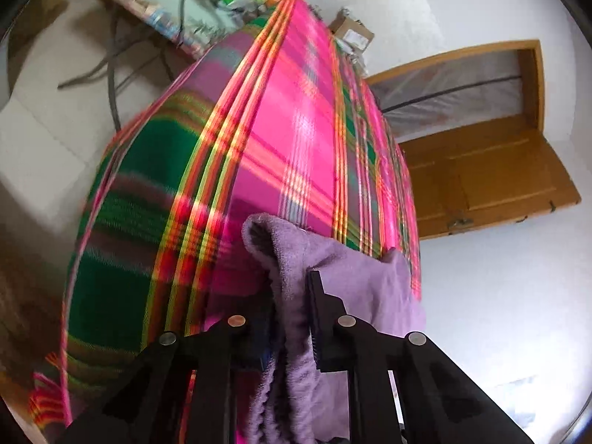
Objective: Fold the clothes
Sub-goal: 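Bring the right gripper to the garment edge beside the left gripper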
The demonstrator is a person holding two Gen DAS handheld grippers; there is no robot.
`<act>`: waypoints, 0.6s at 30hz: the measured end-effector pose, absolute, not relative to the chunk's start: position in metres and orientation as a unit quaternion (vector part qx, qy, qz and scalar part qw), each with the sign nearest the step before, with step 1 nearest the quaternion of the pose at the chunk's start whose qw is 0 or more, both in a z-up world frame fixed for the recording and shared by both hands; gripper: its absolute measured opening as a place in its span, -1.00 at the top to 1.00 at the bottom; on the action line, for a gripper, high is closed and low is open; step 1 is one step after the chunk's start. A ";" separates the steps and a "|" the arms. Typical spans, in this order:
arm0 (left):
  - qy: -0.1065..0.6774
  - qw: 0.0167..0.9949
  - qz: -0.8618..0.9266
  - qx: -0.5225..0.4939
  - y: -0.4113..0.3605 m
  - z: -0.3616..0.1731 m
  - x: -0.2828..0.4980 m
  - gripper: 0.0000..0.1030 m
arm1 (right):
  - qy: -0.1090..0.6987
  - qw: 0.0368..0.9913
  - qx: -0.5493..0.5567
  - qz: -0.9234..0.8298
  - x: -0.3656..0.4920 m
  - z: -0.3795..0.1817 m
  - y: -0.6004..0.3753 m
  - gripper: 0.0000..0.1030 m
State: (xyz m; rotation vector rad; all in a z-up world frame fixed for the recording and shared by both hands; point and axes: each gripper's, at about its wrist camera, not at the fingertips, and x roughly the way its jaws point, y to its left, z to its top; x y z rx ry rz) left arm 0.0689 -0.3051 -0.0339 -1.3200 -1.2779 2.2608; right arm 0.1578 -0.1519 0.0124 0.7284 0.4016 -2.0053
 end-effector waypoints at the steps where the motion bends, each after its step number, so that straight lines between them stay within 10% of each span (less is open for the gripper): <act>1: -0.429 0.113 0.776 -0.447 -0.305 -0.032 0.069 0.69 | 0.166 0.467 0.299 -0.815 0.157 0.012 -0.156 0.65; 18: -0.424 0.099 0.785 -0.440 -0.317 -0.040 0.074 0.71 | 0.181 0.464 0.307 -0.811 0.157 -0.007 -0.166 0.65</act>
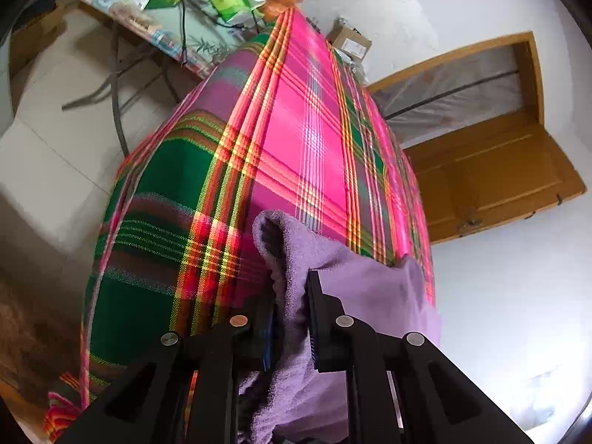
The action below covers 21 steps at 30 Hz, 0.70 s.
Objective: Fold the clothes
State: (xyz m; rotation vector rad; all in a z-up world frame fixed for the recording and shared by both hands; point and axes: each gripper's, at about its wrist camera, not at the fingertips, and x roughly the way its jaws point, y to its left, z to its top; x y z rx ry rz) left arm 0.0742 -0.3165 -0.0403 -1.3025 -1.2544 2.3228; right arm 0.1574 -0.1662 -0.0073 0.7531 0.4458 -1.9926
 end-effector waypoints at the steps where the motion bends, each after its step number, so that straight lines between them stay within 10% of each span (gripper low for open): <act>1: -0.423 0.099 0.785 -0.441 -0.316 -0.040 0.074 0.71 | 0.181 0.464 0.306 -0.811 0.161 -0.007 -0.165 0.65; 21: -0.398 0.097 0.803 -0.434 -0.289 -0.001 0.075 0.68 | 0.122 0.477 0.279 -0.825 0.169 0.026 -0.117 0.64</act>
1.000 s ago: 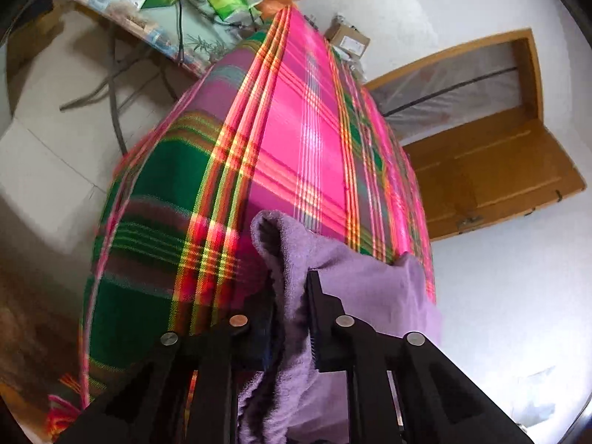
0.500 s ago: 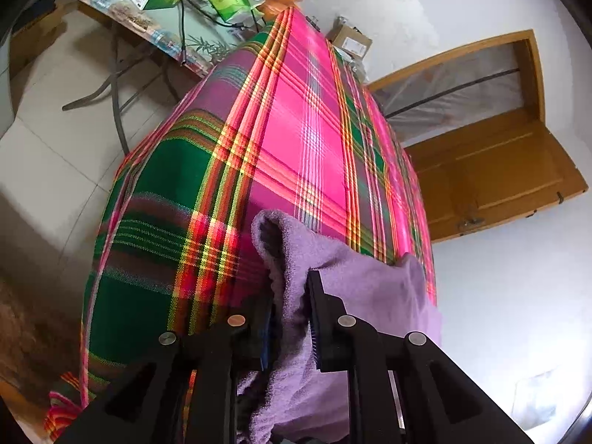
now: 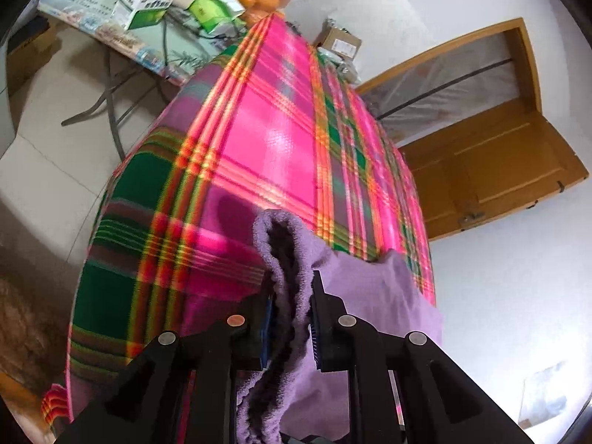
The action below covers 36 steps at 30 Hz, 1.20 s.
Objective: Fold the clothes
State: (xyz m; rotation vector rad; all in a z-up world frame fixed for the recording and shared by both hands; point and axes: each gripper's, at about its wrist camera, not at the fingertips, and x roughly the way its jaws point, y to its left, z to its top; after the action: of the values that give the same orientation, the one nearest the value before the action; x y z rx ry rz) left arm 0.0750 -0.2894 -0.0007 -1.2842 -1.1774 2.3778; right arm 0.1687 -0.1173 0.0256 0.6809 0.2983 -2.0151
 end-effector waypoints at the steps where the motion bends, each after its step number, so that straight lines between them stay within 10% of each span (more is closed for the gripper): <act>1: -0.397 0.098 0.804 -0.431 -0.287 0.002 0.075 0.68 | 0.117 0.477 0.275 -0.827 0.169 0.029 -0.112 0.64; 36: -0.352 0.218 0.800 -0.434 -0.120 0.064 0.022 0.68 | -0.006 0.364 0.242 -0.899 0.151 0.075 0.055 0.64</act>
State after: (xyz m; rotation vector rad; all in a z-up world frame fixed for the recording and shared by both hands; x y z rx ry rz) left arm 0.0220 -0.1202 0.0644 -1.2022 -0.9746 2.2158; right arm 0.1506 0.0553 0.0750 0.6234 -0.0160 -2.3143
